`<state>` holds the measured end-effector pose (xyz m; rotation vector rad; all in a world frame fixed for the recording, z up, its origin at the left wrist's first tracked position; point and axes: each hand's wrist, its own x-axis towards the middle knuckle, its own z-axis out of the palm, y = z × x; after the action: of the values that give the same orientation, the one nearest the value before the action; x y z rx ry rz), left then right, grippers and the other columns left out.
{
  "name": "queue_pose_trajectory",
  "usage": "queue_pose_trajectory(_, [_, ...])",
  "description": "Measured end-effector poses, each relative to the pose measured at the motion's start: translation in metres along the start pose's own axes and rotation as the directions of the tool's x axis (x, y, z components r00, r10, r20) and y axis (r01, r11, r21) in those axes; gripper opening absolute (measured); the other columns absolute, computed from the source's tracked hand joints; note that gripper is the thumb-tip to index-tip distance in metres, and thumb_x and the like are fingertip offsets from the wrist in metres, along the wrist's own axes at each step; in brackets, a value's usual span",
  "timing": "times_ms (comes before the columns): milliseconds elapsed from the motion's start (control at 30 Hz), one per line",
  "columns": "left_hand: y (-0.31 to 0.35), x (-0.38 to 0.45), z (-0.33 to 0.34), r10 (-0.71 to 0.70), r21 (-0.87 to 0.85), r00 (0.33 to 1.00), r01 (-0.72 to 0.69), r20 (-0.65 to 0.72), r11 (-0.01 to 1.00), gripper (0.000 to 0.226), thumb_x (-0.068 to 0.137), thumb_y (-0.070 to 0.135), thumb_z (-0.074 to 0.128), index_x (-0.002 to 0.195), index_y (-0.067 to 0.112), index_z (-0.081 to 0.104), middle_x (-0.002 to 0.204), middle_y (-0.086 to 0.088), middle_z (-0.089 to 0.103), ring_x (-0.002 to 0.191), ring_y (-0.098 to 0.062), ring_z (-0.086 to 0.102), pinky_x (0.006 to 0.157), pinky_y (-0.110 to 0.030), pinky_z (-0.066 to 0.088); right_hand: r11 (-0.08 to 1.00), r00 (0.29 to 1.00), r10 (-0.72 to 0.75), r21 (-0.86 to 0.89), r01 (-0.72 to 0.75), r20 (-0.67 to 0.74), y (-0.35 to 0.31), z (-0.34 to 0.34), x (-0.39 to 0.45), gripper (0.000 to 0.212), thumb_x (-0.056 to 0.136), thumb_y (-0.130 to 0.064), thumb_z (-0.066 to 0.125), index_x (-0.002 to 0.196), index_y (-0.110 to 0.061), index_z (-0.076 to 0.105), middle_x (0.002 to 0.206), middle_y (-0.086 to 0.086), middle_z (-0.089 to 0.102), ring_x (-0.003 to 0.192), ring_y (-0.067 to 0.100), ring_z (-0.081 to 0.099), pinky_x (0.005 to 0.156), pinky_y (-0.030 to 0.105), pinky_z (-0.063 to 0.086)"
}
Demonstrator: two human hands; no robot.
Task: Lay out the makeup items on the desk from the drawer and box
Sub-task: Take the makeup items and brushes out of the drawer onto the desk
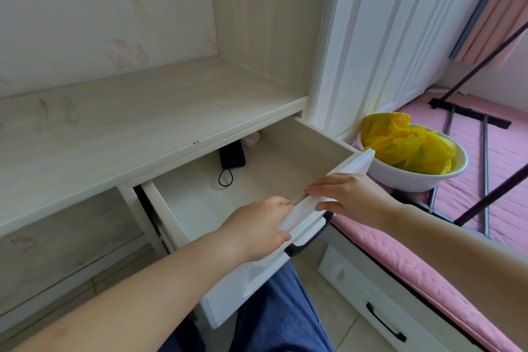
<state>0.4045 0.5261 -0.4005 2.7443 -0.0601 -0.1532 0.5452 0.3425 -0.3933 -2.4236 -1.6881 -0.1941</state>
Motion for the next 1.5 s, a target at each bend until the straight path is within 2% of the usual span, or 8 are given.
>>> queue_pose_trajectory(133, [-0.015, 0.003, 0.0, -0.014, 0.157, 0.999, 0.022, -0.053, 0.987, 0.049, 0.096, 0.034, 0.044, 0.142, 0.02, 0.034, 0.152, 0.008, 0.03, 0.132, -0.023, 0.039, 0.106, -0.04, 0.035, 1.0, 0.999, 0.027, 0.01, -0.028, 0.028, 0.004, 0.007, 0.021, 0.037, 0.088, -0.036, 0.06, 0.124, -0.026, 0.061, 0.122, -0.006, 0.063, 0.11, 0.015, 0.06, 0.09, 0.036, 0.05])
queue_pose_trajectory(333, [-0.039, 0.007, -0.008, -0.05, 0.348, 0.975, 0.126, -0.218, 0.929, 0.05, 0.095, 0.042, 0.045, 0.142, 0.026, 0.034, 0.155, 0.008, 0.025, 0.146, -0.015, 0.009, 0.112, -0.06, -0.004, 1.0, 0.995, -0.003, -0.03, 0.006, 0.099, 0.01, 0.012, 0.062, 0.038, 0.09, -0.036, 0.057, 0.127, -0.031, 0.055, 0.126, -0.01, 0.057, 0.114, 0.013, 0.055, 0.09, 0.035, 0.048])
queue_pose_trajectory(467, [-0.06, 0.009, -0.021, -0.141, 0.372, 0.936, 0.263, -0.324, 0.89, 0.074, 0.088, 0.057, 0.046, 0.148, 0.022, 0.021, 0.16, -0.001, 0.008, 0.147, -0.02, -0.004, 0.111, -0.061, -0.006, 0.994, 0.992, -0.048, -0.095, 0.059, 0.115, 0.008, 0.015, 0.095, 0.054, 0.088, -0.035, 0.06, 0.138, -0.03, 0.041, 0.142, -0.006, 0.041, 0.131, 0.014, 0.038, 0.099, 0.034, 0.045])
queue_pose_trajectory(667, [-0.095, 0.014, -0.047, -0.249, 0.422, 0.883, 0.417, -0.398, 0.805, 0.111, 0.07, 0.084, 0.037, 0.15, 0.019, -0.007, 0.159, -0.008, -0.015, 0.145, -0.028, -0.021, 0.107, -0.062, -0.018, 0.969, 0.99, -0.074, -0.227, 0.1, 0.12, 0.007, 0.015, 0.143, 0.091, 0.08, -0.045, 0.067, 0.149, -0.032, 0.009, 0.158, 0.001, 0.006, 0.146, 0.021, 0.004, 0.115, 0.037, 0.013])
queue_pose_trajectory(800, [-0.105, 0.024, -0.061, -0.264, 0.441, 0.879, 0.435, -0.397, 0.785, 0.12, 0.065, 0.086, 0.041, 0.145, 0.025, -0.024, 0.157, -0.01, -0.023, 0.143, -0.03, -0.025, 0.106, -0.061, -0.02, 0.945, 0.987, -0.064, -0.309, 0.107, 0.146, 0.005, 0.015, 0.167, 0.102, 0.076, -0.053, 0.067, 0.149, -0.029, 0.0, 0.158, 0.006, 0.0, 0.146, 0.024, -0.003, 0.115, 0.048, 0.014])
queue_pose_trajectory(1133, [-0.116, 0.032, -0.08, -0.253, 0.538, 0.903, 0.413, -0.348, 0.735, 0.126, 0.068, 0.077, 0.053, 0.147, 0.005, -0.013, 0.159, -0.014, -0.006, 0.146, -0.027, -0.014, 0.113, -0.052, -0.013, 0.927, 0.994, -0.066, -0.362, 0.095, 0.092, -0.006, 0.031, 0.188, 0.118, 0.076, -0.051, 0.067, 0.141, -0.024, -0.028, 0.159, 0.006, -0.003, 0.146, 0.024, -0.004, 0.116, 0.05, 0.006])
queue_pose_trajectory(1233, [-0.144, 0.042, -0.084, -0.349, 0.472, 0.881, 0.467, -0.319, 0.748, 0.124, 0.07, 0.074, 0.056, 0.148, 0.004, -0.011, 0.159, -0.014, -0.005, 0.147, -0.027, -0.011, 0.116, -0.048, -0.008, 0.967, 0.994, -0.046, -0.246, 0.068, 0.095, 0.003, 0.053, 0.223, 0.12, 0.073, -0.051, 0.07, 0.144, -0.023, -0.023, 0.159, 0.003, 0.001, 0.146, 0.021, -0.001, 0.117, 0.05, 0.004])
queue_pose_trajectory(1500, [-0.146, 0.047, -0.093, -0.304, 0.444, 0.903, 0.417, -0.304, 0.793, 0.107, 0.08, 0.053, 0.064, 0.149, 0.005, -0.001, 0.159, -0.018, 0.001, 0.147, -0.032, 0.005, 0.119, -0.044, 0.008, 0.981, 0.998, -0.019, -0.196, 0.006, -0.068, 0.009, 0.05, 0.225, 0.098, 0.071, -0.049, 0.072, 0.148, -0.029, 0.014, 0.157, -0.002, 0.017, 0.144, 0.018, 0.013, 0.116, 0.043, 0.007])
